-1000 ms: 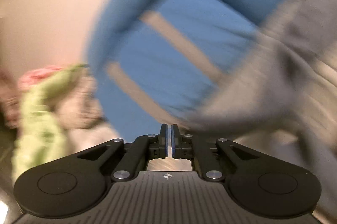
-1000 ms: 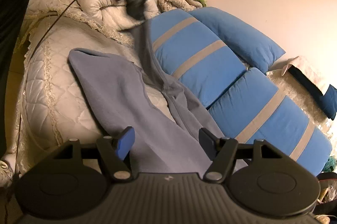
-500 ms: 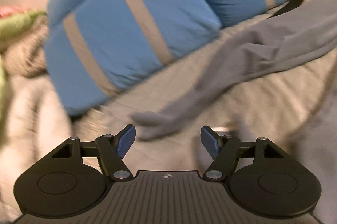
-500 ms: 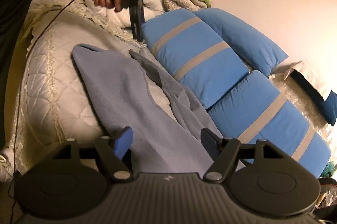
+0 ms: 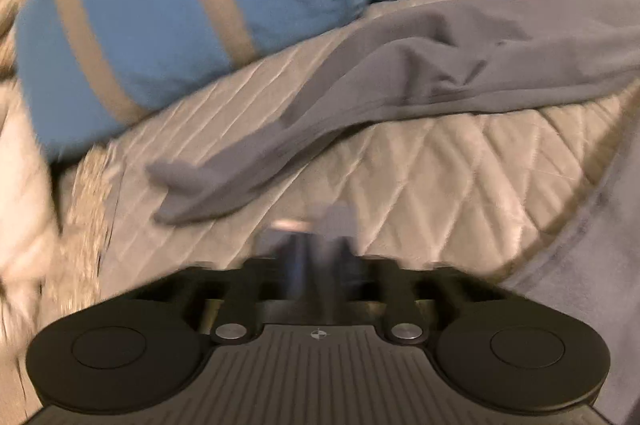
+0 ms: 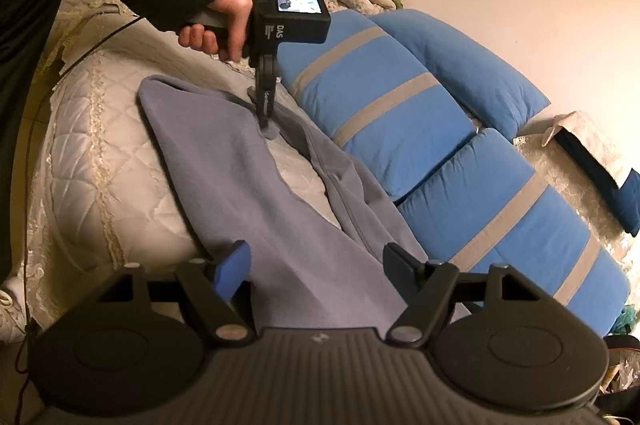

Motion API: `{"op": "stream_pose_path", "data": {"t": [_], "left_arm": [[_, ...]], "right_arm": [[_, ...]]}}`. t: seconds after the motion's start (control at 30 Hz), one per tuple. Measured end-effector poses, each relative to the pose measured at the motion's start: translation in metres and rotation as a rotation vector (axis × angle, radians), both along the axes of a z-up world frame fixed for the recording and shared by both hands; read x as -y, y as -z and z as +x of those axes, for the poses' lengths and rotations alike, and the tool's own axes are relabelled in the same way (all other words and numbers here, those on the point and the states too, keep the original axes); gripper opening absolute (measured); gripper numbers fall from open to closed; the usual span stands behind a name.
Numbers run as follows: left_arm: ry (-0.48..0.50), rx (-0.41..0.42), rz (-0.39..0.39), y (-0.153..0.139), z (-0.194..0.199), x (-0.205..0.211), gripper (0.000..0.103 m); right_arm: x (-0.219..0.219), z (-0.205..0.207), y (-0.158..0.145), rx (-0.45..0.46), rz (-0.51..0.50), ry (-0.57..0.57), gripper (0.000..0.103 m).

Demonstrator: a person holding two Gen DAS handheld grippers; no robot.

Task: Fold clothes

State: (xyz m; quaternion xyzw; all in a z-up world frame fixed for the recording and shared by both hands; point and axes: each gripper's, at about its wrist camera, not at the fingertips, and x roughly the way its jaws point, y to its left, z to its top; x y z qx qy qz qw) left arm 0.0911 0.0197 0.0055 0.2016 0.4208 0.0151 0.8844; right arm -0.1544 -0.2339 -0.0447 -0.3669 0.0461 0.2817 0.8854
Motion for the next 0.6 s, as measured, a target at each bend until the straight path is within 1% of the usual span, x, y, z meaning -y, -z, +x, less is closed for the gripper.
{"op": "stream_pose_path", "data": {"t": [0.03, 0.07, 0.27, 0.37, 0.47, 0.5, 0.57, 0.6], "left_arm": [[-0.013, 0.013, -0.010, -0.003, -0.004, -0.005, 0.005], [-0.027, 0.026, -0.020, -0.007, -0.008, -0.011, 0.005], [-0.093, 0.073, 0.040, -0.025, -0.058, -0.053, 0.005], [-0.126, 0.096, 0.071, -0.034, -0.084, -0.074, 0.007], [-0.159, 0.119, 0.102, -0.044, -0.109, -0.095, 0.007], [-0.179, 0.107, 0.109, -0.041, -0.111, -0.102, 0.008], [-0.220, 0.081, 0.124, -0.035, -0.115, -0.114, 0.014], [-0.241, 0.068, 0.131, -0.032, -0.117, -0.120, 0.023]], "right_arm": [[0.000, 0.000, 0.000, 0.001, 0.001, 0.000, 0.083], [0.000, 0.000, 0.000, 0.002, 0.001, -0.001, 0.083], [-0.001, -0.002, 0.000, 0.013, -0.002, -0.003, 0.083], [-0.002, -0.003, 0.001, 0.019, -0.007, -0.007, 0.084], [-0.003, -0.004, 0.001, 0.024, -0.014, -0.016, 0.084], [-0.004, -0.005, 0.001, 0.026, -0.018, -0.022, 0.084], [-0.005, -0.006, 0.002, 0.028, -0.023, -0.031, 0.084], [-0.007, -0.007, 0.002, 0.027, -0.025, -0.034, 0.085]]}}
